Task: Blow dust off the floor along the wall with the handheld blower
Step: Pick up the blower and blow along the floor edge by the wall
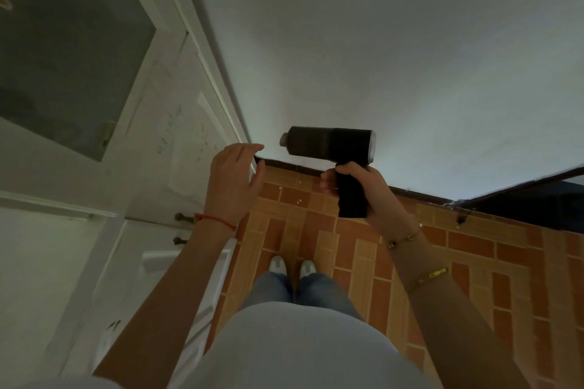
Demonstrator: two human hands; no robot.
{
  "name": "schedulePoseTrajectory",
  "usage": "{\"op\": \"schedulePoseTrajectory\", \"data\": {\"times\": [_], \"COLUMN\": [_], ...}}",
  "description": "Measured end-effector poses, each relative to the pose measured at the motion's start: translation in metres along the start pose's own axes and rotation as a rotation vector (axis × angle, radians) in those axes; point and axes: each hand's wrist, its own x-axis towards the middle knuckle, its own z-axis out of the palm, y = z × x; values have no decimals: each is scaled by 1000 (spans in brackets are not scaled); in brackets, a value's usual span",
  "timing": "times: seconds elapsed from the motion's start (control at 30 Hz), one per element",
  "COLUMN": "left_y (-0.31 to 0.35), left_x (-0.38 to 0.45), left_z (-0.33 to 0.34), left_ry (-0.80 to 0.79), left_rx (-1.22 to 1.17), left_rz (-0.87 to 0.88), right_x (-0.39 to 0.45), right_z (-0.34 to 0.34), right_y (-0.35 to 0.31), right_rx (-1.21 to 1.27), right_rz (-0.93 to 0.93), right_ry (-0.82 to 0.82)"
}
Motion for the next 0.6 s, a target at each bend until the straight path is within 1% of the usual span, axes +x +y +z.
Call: {"op": "schedulePoseTrajectory", "data": {"times": [0.2,0.3,0.5,0.6], "left_y": [-39,-70,-150,-197], "left_x": [21,28,31,32], "left_z": [58,104,224,292], "left_ry": [25,19,-20,0], "left_rx": [16,28,27,8], "left_rz": [9,4,-13,-7], "right_x": [63,107,214,277], "right_z": [-21,-38,-85,-116], "right_y": [28,56,147,206], "right_rx": [6,-99,-358,-459], "right_rz": [73,92,-40,-64], "right_ry": [41,83,200,229]}}
